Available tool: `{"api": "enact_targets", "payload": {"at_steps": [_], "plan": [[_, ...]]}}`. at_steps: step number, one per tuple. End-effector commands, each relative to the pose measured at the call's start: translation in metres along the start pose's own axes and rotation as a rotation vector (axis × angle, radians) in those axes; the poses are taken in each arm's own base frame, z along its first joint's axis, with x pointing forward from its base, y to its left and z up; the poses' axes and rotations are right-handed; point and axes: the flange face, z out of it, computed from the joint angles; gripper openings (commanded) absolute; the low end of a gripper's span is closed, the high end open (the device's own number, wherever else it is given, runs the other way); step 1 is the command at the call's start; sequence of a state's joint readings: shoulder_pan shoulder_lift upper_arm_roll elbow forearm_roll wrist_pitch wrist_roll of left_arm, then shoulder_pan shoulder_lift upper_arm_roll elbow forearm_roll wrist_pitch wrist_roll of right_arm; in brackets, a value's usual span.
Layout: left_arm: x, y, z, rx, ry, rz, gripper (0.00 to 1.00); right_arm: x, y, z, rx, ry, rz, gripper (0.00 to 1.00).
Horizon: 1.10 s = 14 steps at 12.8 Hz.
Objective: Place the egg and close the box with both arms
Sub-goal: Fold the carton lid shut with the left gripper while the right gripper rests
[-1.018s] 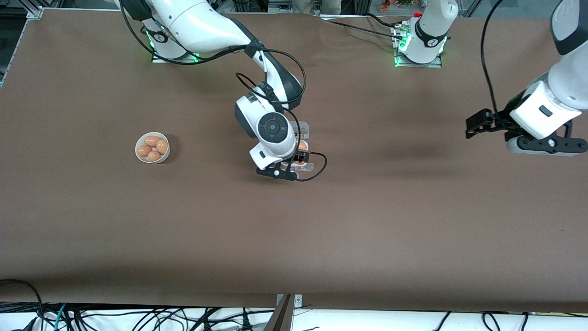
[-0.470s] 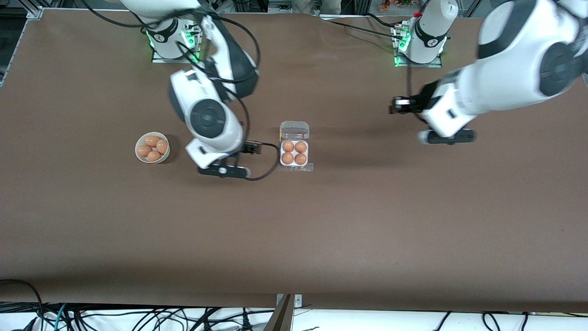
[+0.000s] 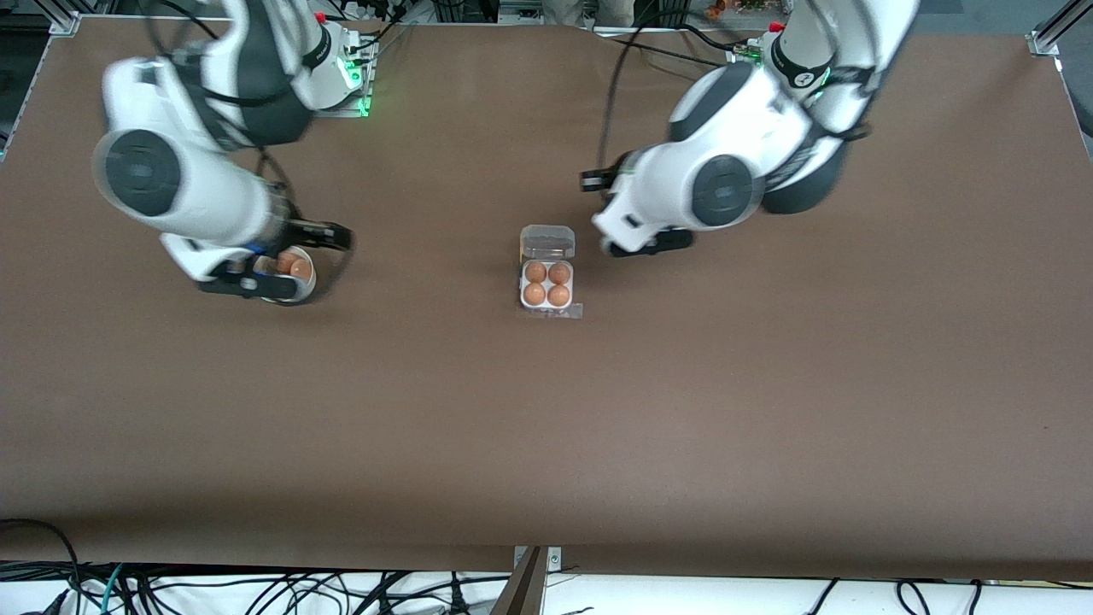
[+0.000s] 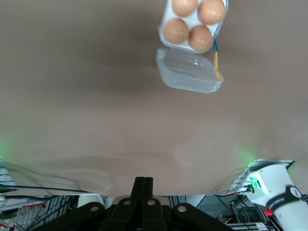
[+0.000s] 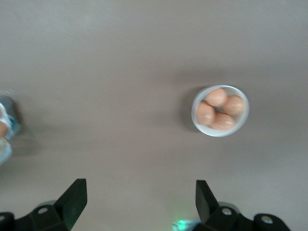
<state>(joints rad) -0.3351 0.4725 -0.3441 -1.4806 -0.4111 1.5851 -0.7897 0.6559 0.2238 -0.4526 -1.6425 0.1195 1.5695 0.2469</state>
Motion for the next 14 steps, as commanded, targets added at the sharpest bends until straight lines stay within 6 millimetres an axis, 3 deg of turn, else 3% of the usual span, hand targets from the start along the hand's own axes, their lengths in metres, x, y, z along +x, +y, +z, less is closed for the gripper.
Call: {"api": "enact_targets", "payload": {"at_steps": [1,3,6,8,9,11,13,14], "plan": [[0.018,0.032,0.037,-0.01,-0.035,-0.013,0.0,-0.009,0.059,-0.014,0.024,-0.012,-0.028,1.0],[0.022,0.047,0.077,0.024,-0.047,-0.002,0.0,-0.004,0.1,-0.025,0.03,0.009,-0.012,1.0],[0.041,0.057,0.119,0.04,-0.027,-0.023,0.0,-0.002,0.121,-0.034,0.037,0.028,0.017,1.0],[0.048,0.058,0.125,0.055,0.023,-0.015,0.0,-0.002,0.127,-0.034,0.037,0.025,0.027,1.0],[0.057,0.058,0.129,0.054,0.054,-0.014,0.0,-0.001,0.139,-0.033,0.041,0.02,0.046,1.0],[0.068,0.057,0.139,0.065,0.086,-0.012,0.0,0.001,0.139,-0.035,0.056,0.005,0.031,1.0],[0.073,0.056,0.137,0.065,0.121,-0.013,0.0,0.001,0.141,-0.036,0.061,-0.001,0.027,1.0],[0.075,0.057,0.135,0.064,0.144,-0.007,0.0,-0.005,0.142,-0.045,0.065,0.017,0.023,1.0]]}}
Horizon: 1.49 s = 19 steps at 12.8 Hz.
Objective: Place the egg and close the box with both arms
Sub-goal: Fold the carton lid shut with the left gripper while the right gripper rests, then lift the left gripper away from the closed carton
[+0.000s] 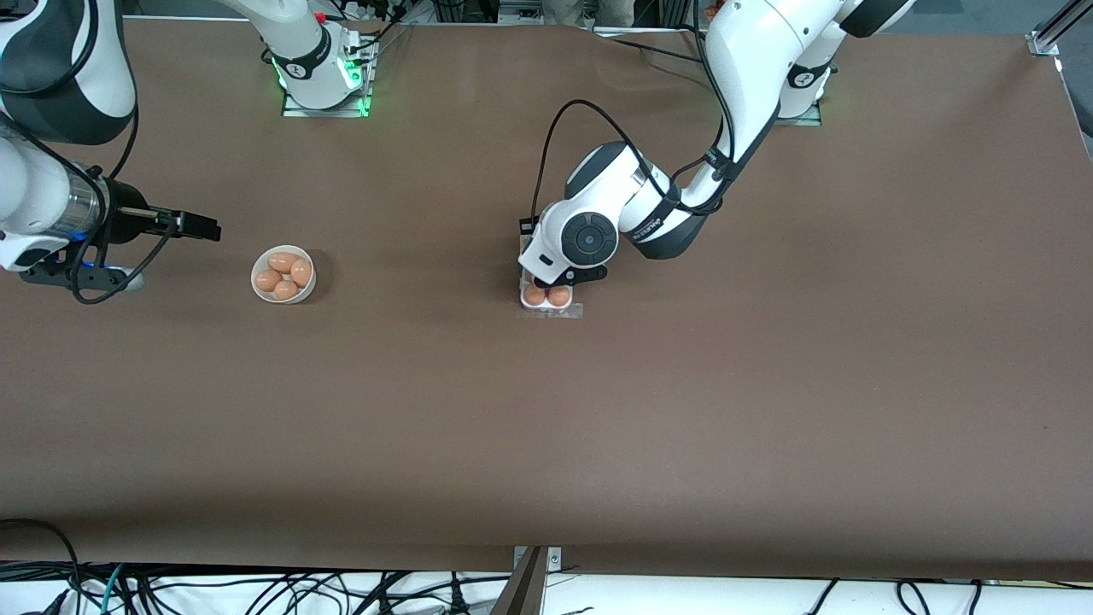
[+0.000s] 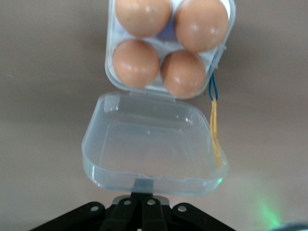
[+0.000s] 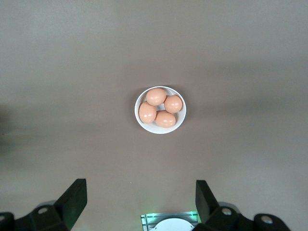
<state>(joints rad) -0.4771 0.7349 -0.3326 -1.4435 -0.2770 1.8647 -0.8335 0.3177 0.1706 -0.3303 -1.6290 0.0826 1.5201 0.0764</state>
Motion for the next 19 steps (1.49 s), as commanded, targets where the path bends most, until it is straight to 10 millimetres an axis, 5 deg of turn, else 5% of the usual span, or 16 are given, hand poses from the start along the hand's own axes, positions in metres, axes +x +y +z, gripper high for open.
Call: {"api": "enact_targets", "payload": {"at_steps": [1,6,7,10,11,12,14,16,19], "plan": [[0.007,0.008,-0.01,-0.002,0.079,-0.002,0.04,-0.02,0.01,-0.029,0.014,0.029,0.0,1.0],[0.034,-0.003,-0.063,-0.036,0.206,-0.036,0.1,-0.043,0.023,-0.059,0.004,0.057,-0.009,1.0],[0.039,-0.008,-0.08,-0.047,0.229,-0.047,0.25,-0.044,0.021,-0.064,0.001,0.064,-0.01,1.0],[0.048,-0.045,-0.169,-0.001,0.446,-0.073,0.92,-0.044,0.022,-0.065,-0.001,0.063,-0.008,1.0],[0.05,-0.061,-0.193,0.053,0.53,-0.079,1.0,-0.044,0.024,-0.065,-0.001,0.063,0.0,1.0],[0.049,-0.073,-0.213,0.096,0.592,-0.085,1.0,-0.044,0.024,-0.065,-0.001,0.063,0.001,1.0],[0.076,-0.127,-0.258,0.156,0.647,-0.144,1.0,-0.045,0.024,-0.064,-0.003,0.057,-0.003,1.0],[0.088,-0.174,-0.305,0.232,0.632,-0.011,1.0,-0.046,0.023,-0.065,-0.002,0.059,0.0,1.0],[0.113,-0.237,-0.328,0.282,0.591,0.064,1.0,-0.045,0.018,-0.066,-0.002,0.069,-0.006,1.0]]}}
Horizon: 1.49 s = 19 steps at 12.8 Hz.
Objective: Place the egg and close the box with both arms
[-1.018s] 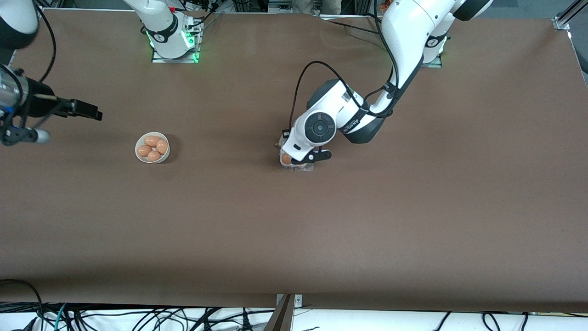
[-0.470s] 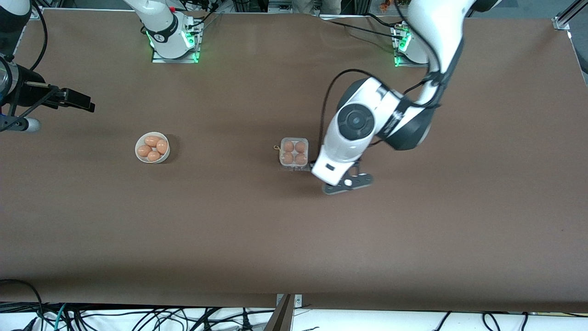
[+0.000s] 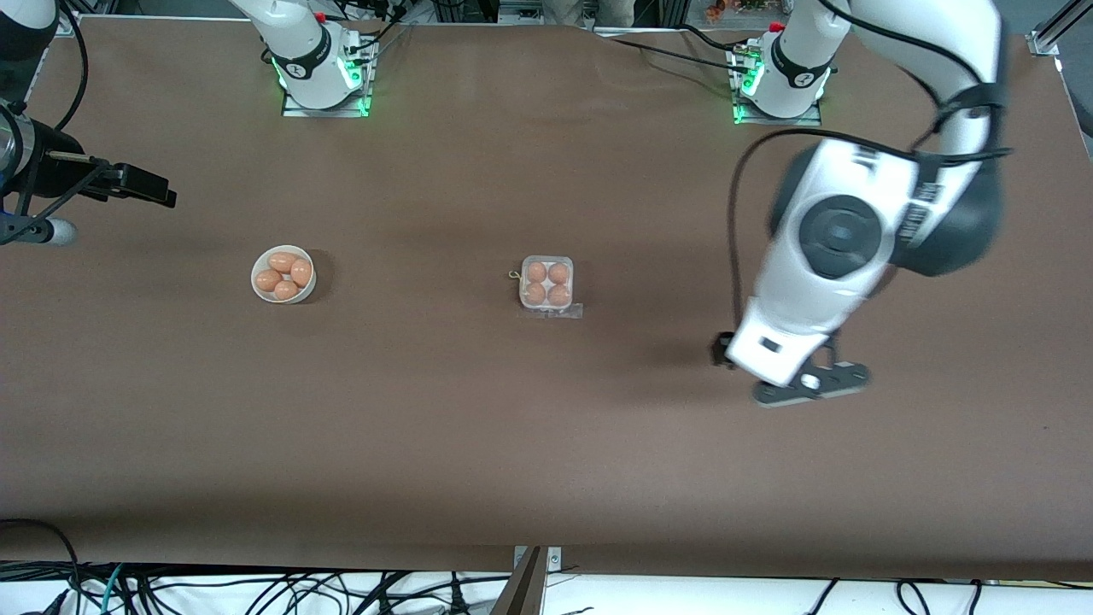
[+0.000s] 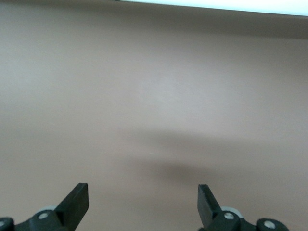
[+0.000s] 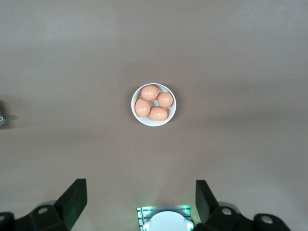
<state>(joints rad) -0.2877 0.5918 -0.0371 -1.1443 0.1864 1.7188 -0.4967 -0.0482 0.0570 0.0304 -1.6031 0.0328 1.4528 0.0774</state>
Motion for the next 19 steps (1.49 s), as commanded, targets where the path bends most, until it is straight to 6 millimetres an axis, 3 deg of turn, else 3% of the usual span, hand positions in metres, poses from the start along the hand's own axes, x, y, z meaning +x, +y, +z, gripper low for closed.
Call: {"api": "enact_targets", "payload": {"at_steps": [1,3,6,8,9,11,15,19], "plan": [[0.014,-0.041,0.004,0.034,-0.035,0.113,1.0,-0.003,-0.006,-0.011,-0.01,0.014,0.0,1.0],[0.025,-0.09,0.001,0.034,-0.067,0.228,1.0,-0.005,-0.011,-0.013,-0.015,0.012,-0.01,1.0],[0.024,-0.156,-0.049,0.019,-0.036,0.262,1.0,-0.012,-0.015,-0.02,-0.018,0.026,-0.017,1.0],[0.017,-0.196,-0.066,-0.043,-0.075,0.208,1.0,-0.012,-0.016,-0.02,-0.018,0.03,-0.019,1.0],[0.007,-0.199,-0.083,-0.097,-0.064,0.197,1.0,-0.012,-0.016,-0.021,-0.018,0.033,-0.019,1.0],[-0.022,-0.203,-0.098,-0.109,-0.08,0.207,1.0,-0.013,-0.015,-0.021,-0.018,0.035,-0.019,1.0],[-0.088,-0.206,-0.108,-0.125,-0.124,0.221,1.0,-0.013,-0.015,-0.02,-0.02,0.033,-0.018,1.0],[-0.09,-0.215,-0.096,-0.132,-0.076,0.201,1.0,-0.014,-0.015,-0.018,-0.02,0.033,-0.017,1.0]]}}
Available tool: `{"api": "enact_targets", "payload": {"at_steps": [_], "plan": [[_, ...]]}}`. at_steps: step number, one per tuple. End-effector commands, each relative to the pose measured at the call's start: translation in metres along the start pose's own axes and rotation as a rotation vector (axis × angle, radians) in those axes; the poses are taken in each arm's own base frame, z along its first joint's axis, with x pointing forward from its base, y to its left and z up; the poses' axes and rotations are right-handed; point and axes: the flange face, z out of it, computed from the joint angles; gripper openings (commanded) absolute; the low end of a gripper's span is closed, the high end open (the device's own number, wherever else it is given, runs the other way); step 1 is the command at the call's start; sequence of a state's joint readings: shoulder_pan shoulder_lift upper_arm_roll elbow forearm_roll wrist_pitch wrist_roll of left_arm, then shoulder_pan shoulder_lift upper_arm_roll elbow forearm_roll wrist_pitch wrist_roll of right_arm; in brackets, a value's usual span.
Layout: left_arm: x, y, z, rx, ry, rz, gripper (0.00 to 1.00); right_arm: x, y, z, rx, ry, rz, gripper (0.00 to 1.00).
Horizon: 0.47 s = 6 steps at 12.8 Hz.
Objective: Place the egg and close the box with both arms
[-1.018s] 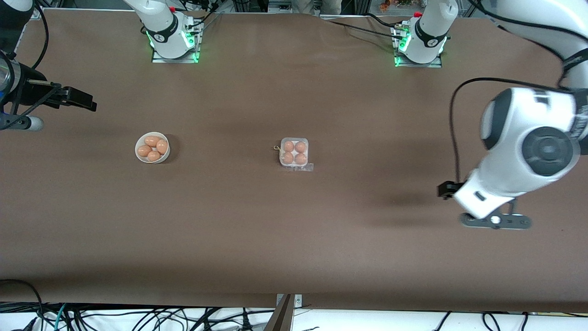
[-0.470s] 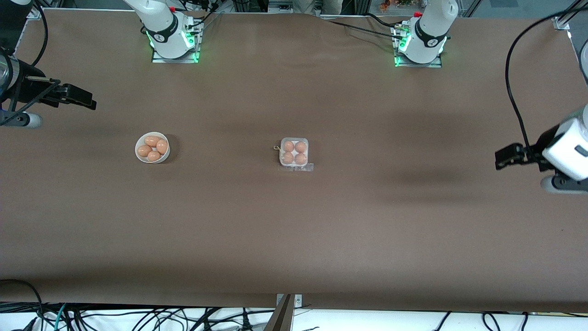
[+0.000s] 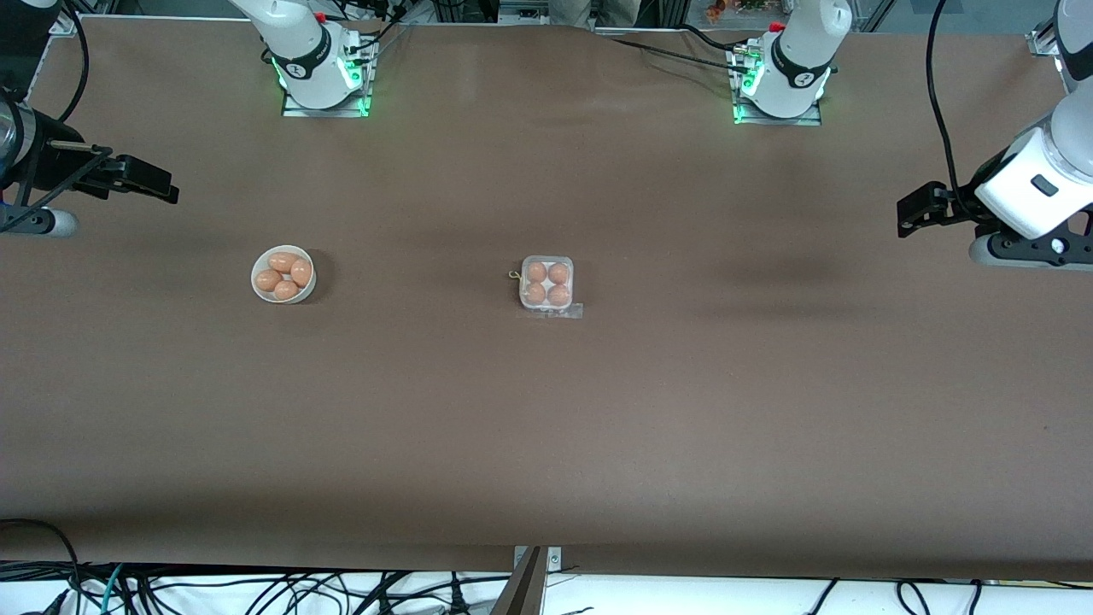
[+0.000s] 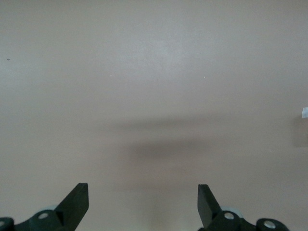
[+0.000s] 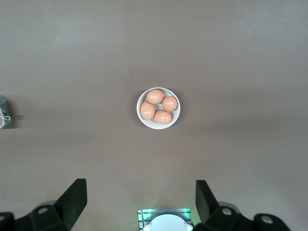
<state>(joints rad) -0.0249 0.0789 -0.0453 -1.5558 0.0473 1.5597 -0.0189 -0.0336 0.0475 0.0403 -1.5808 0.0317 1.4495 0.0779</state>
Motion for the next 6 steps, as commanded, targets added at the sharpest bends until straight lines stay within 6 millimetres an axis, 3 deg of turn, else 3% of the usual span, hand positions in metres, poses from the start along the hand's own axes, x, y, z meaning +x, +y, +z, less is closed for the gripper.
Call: {"api": "enact_targets", "payload": {"at_steps": [1,6], "plan": [[-0.005,-0.009,0.001,-0.022,0.06,-0.005,1.0,-0.008,-0.002,-0.004,-0.016,0.005,0.007,1.0],[-0.009,-0.015,-0.004,-0.027,0.06,-0.019,1.0,-0.008,-0.002,-0.005,-0.015,0.008,0.007,1.0]]}}
